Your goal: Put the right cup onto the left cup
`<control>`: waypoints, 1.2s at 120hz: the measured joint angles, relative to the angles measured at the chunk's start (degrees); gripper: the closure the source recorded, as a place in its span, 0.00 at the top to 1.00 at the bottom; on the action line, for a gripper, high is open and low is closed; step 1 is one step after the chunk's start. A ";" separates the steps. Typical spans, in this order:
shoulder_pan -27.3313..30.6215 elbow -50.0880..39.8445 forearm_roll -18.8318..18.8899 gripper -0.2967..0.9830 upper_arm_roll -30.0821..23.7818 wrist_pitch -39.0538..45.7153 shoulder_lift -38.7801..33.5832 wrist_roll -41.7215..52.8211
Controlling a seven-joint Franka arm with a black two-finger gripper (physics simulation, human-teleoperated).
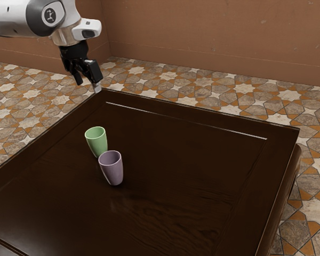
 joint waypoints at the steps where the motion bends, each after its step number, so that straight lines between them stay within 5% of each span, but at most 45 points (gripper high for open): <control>1: -0.01 0.01 0.01 0.77 0.00 0.00 0.01 -0.03; 27: -0.27 -2.05 0.03 0.77 -0.01 -0.08 -0.31 -0.63; 66: -0.13 -23.53 0.77 0.77 0.00 9.57 -2.34 -1.57; 144: -0.02 -22.87 -0.66 0.76 0.25 26.93 12.68 -2.33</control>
